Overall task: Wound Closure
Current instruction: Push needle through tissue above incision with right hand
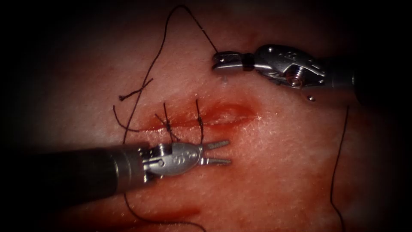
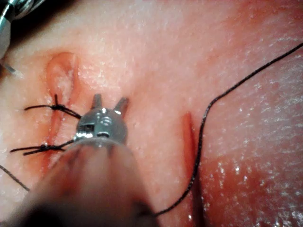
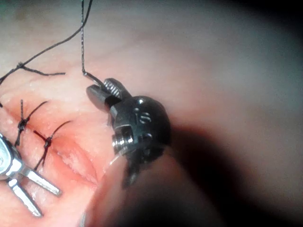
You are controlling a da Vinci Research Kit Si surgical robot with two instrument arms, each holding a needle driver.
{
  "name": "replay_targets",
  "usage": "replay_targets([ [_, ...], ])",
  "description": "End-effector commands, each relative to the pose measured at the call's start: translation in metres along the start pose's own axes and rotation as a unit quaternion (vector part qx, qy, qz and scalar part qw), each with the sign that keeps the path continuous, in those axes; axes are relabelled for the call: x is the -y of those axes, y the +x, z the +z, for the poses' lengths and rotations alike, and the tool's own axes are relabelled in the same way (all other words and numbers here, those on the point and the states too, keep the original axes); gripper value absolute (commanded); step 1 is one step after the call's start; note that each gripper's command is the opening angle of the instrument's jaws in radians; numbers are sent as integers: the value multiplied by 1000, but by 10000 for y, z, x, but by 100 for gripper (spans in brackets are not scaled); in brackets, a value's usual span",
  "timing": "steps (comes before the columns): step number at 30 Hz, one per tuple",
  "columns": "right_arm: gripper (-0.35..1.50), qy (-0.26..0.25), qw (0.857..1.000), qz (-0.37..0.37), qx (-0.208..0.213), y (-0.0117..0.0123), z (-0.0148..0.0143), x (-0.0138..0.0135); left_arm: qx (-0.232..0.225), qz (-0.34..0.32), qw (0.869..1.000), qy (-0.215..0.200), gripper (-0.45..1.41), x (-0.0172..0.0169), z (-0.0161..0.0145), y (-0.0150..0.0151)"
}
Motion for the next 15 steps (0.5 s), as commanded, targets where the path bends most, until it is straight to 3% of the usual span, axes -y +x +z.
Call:
replay_targets([
  [1,-35,6,999,51,9,-1,17,-4,0,0,1000,0,17,-1,8,-1],
  [5,-35,16,979,196,54,-26,33,-2,0,0,1000,0,17,-1,8,-2],
  [11,-35,30,947,312,65,-46,46,3,0,0,1000,0,17,-1,8,-2],
  [15,-35,54,914,393,86,-58,48,14,0,0,1000,0,17,-1,8,-2],
])
